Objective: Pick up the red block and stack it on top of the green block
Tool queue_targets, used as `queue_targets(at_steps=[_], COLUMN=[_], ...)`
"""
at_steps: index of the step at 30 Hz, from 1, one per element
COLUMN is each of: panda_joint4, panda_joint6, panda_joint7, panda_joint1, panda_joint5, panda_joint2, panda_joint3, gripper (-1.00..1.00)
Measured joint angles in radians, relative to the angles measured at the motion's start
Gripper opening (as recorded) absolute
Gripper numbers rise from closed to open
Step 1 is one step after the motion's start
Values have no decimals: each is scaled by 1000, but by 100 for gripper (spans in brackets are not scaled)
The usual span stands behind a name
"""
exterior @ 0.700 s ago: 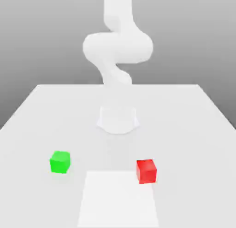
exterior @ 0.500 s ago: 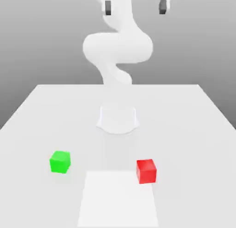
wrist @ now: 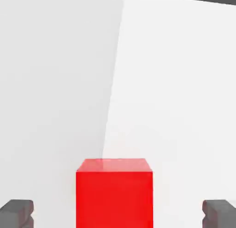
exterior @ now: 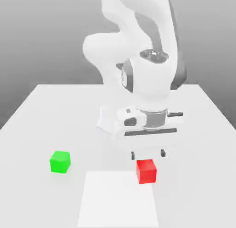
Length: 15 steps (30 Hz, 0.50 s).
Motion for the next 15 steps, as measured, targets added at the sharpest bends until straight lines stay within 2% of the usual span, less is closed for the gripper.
queue_targets(at_steps=[3, 4, 10, 15], panda_joint4=[14, 17, 18, -2], panda_joint6=[94, 112, 122, 6], panda_joint7=[38, 43, 48, -5], panda_joint1=[50, 62, 67, 41], panda_joint5=[-51, -58, -65, 8], panda_joint2=[111, 132, 142, 6], panda_joint3=[-62, -75, -81, -35], gripper=[0, -100, -100, -100])
